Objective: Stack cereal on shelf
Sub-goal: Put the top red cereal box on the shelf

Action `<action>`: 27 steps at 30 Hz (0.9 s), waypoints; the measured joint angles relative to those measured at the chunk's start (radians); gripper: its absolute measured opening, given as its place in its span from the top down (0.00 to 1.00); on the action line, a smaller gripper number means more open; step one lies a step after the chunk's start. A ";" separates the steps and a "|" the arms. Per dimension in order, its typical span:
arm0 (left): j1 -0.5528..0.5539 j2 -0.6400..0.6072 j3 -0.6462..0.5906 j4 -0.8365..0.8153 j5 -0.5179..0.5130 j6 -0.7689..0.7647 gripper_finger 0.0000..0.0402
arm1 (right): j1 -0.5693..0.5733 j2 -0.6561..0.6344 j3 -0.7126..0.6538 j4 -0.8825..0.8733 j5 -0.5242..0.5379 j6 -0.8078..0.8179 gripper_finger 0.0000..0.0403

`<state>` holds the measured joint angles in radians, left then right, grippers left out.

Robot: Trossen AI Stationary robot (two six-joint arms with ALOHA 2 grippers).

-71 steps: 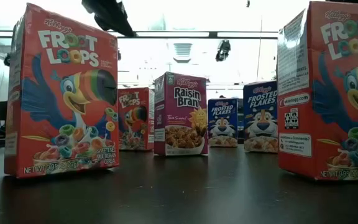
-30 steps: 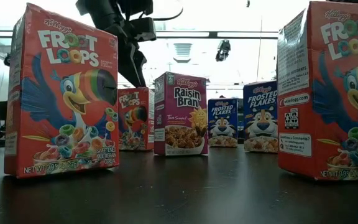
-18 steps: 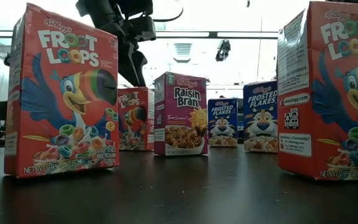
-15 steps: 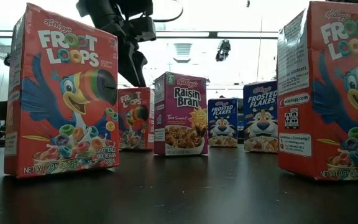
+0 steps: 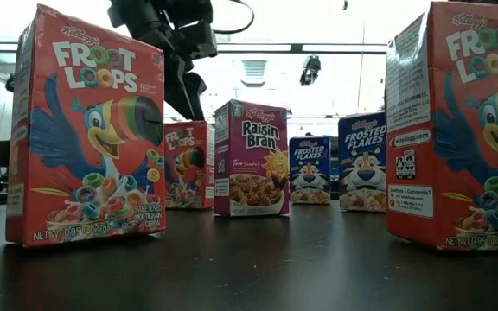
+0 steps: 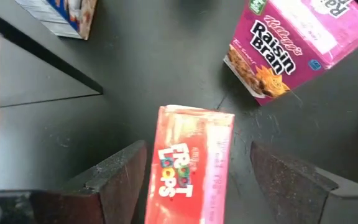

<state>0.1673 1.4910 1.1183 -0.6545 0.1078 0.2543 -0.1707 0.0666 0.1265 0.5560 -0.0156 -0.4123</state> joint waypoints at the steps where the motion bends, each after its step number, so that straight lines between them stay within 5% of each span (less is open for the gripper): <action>1: 0.000 0.000 -0.004 0.002 0.008 0.000 0.33 | 0.000 0.000 0.000 0.002 0.002 0.000 0.98; 13: 0.000 0.001 -0.065 0.044 0.009 -0.003 0.34 | 0.000 0.000 0.000 0.000 0.018 -0.007 0.98; 27: 0.000 0.001 -0.065 0.052 0.006 -0.004 0.53 | 0.000 0.000 0.000 0.000 0.018 -0.007 0.98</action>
<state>0.1673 1.4921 1.0532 -0.6024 0.1135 0.2498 -0.1707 0.0666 0.1265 0.5560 0.0029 -0.4198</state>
